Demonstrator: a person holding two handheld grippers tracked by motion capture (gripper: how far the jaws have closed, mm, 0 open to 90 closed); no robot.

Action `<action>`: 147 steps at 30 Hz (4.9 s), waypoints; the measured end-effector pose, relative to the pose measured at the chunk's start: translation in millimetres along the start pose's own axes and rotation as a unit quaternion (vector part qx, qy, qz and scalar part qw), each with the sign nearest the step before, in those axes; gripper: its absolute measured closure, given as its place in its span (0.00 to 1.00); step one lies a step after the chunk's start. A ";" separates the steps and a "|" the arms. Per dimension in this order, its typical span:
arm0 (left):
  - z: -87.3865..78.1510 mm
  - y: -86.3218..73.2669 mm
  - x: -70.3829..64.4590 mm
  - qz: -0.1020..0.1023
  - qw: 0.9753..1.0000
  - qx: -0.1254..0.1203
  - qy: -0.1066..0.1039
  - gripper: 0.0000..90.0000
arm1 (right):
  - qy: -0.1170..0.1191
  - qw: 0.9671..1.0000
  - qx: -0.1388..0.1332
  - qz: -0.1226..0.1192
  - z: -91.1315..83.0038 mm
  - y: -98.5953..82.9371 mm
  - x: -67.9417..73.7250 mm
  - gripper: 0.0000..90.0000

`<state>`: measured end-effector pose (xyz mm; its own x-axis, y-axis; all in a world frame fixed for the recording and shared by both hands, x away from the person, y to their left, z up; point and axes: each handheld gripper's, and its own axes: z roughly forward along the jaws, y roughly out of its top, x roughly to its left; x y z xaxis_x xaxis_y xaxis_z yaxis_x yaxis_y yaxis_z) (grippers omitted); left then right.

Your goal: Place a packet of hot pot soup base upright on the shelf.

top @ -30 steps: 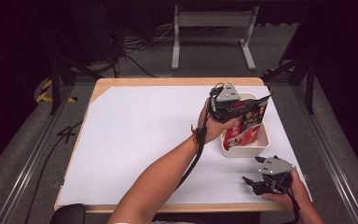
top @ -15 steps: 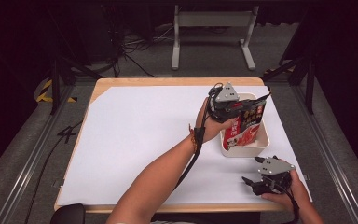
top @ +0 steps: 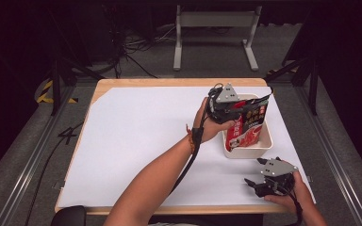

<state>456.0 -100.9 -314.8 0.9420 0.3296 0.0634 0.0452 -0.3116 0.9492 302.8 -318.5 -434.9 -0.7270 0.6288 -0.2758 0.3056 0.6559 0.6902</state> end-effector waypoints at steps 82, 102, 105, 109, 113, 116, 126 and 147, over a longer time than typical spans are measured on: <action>-69.8 -48.3 8.7 0.086 0.979 0.181 0.038 0.06 | 0.000 1.000 0.003 -0.001 1.5 1.0 1.1 0.18; -112.4 -80.0 3.6 0.114 0.968 0.208 0.077 0.05 | -0.003 1.000 -0.002 0.006 -0.3 1.0 0.3 0.18; -119.7 -86.4 2.8 0.115 0.967 0.211 0.083 0.05 | -0.003 1.000 -0.003 0.009 -0.7 1.1 0.6 0.18; -129.7 -94.3 1.6 0.113 0.966 0.214 0.088 0.05 | -0.004 1.000 -0.005 0.007 -0.9 1.4 0.3 0.18; -139.2 -103.0 1.6 0.109 0.966 0.218 0.090 0.05 | -0.004 1.000 -0.006 0.007 -0.6 1.6 0.8 0.18; -147.1 -110.6 1.7 0.106 0.964 0.222 0.098 0.05 | -0.004 1.000 -0.005 0.006 -0.7 1.5 0.5 0.18; -171.2 -132.7 1.3 0.100 0.960 0.238 0.108 0.05 | -0.003 1.000 -0.001 0.006 0.7 1.4 1.2 0.18; -210.6 -168.4 -5.8 0.096 0.951 0.258 0.138 0.06 | -0.007 1.000 -0.004 0.004 0.0 1.8 1.4 0.18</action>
<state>372.8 137.4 -410.0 0.8289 0.4227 0.3665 0.1061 -0.7620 0.6388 302.4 -316.5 -434.0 -0.7156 0.6404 -0.2789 0.3066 0.6468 0.6983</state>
